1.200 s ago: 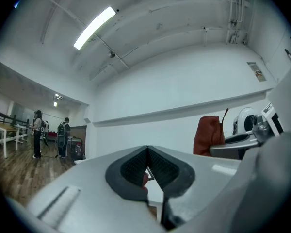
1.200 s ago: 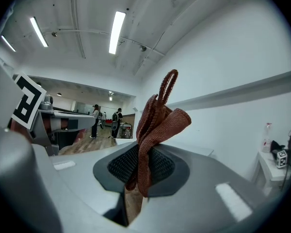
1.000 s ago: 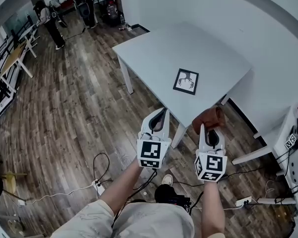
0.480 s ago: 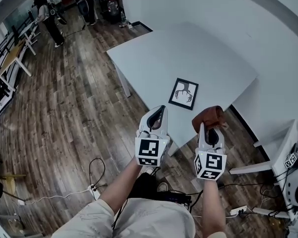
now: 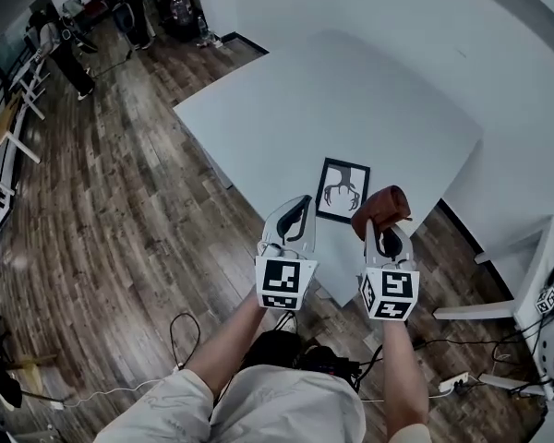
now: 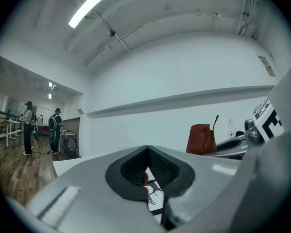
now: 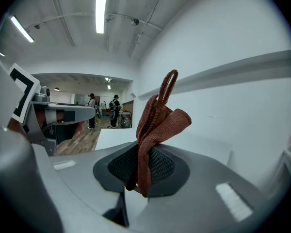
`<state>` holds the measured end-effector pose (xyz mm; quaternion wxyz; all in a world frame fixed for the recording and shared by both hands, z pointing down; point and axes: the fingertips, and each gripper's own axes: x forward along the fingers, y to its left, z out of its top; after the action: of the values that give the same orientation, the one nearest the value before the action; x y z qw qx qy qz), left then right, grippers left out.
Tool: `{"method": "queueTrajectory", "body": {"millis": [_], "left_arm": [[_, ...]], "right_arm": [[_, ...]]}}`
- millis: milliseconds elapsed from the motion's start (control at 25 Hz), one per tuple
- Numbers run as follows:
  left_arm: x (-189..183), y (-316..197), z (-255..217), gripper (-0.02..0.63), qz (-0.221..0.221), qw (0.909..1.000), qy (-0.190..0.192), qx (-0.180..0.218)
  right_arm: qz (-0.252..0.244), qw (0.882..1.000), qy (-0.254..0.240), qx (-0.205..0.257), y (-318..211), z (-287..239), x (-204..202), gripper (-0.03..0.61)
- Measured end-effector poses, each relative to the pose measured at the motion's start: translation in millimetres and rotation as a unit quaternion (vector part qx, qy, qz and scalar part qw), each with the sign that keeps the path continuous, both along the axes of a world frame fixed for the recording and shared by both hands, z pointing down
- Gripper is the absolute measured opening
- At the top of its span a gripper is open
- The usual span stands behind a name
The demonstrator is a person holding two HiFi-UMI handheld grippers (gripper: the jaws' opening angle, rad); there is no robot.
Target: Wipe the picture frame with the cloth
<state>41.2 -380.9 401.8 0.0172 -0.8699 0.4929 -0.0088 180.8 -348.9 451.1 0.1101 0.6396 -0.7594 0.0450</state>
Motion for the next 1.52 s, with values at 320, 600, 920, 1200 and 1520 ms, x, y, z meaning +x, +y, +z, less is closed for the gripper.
{"method": "queueTrajectory", "body": {"millis": [320, 600, 920, 1200, 1520], "left_arm": [[-4, -45, 11, 0.000, -0.003, 0.9999, -0.006, -0.007], [-8, -62, 16, 0.000, -0.028, 0.9994, 0.011, -0.016], [-30, -76, 27, 0.000, -0.047, 0.9985, 0.001, -0.027], [-25, -79, 32, 0.000, -0.046, 0.9984, -0.003, -0.033], [-7, -81, 40, 0.000, -0.034, 0.9986, 0.001, -0.041]], "right_arm": [[-0.049, 0.983, -0.013, -0.175, -106, 69, -11, 0.078], [-0.082, 0.939, -0.028, -0.334, -179, 126, -39, 0.078], [-0.089, 0.906, -0.023, -0.413, -199, 172, -65, 0.078], [-0.067, 0.902, -0.018, -0.426, -202, 184, -40, 0.078], [0.004, 0.896, 0.014, -0.444, -184, 191, 58, 0.078]]}}
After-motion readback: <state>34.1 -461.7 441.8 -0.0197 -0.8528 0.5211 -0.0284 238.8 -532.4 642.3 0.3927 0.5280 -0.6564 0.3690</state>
